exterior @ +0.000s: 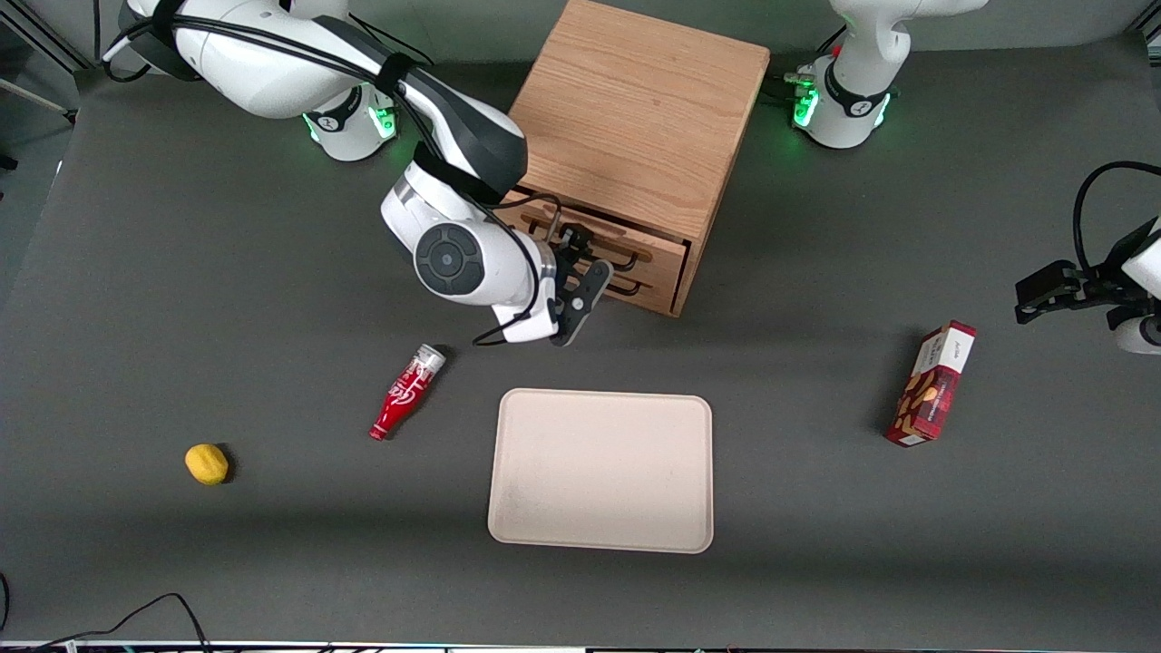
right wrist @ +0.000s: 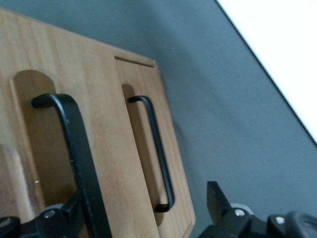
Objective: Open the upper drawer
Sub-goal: 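Pull the upper drawer outward by its handle with the right gripper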
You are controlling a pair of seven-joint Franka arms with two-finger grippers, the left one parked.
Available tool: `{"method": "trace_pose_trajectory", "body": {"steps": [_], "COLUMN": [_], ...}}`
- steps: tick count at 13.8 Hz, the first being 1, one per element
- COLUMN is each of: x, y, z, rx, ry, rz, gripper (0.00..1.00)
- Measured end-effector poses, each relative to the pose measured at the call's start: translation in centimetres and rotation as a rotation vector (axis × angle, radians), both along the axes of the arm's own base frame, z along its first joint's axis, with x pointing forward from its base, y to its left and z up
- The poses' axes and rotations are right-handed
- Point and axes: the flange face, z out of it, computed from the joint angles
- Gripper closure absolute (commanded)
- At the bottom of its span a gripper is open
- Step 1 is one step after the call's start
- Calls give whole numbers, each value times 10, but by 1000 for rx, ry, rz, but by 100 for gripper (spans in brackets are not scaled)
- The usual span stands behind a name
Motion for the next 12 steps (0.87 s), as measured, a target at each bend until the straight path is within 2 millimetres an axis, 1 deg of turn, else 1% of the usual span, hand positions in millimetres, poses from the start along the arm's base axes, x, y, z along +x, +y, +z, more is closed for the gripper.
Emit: {"method": "trace_pose_trajectory", "body": {"steps": [2,5,7,10,12], "x": [17,44,60,80,90], "y": [-11,-27,-38,-50,-56], "z": [0,7,8,5,5], "rx": [9,25,33,47,54], "ry": [-7,-31,-40,-47,-53], "rz": [-30,-79,-109,-145,-162], "gripper": [0,0,0,0,0]}}
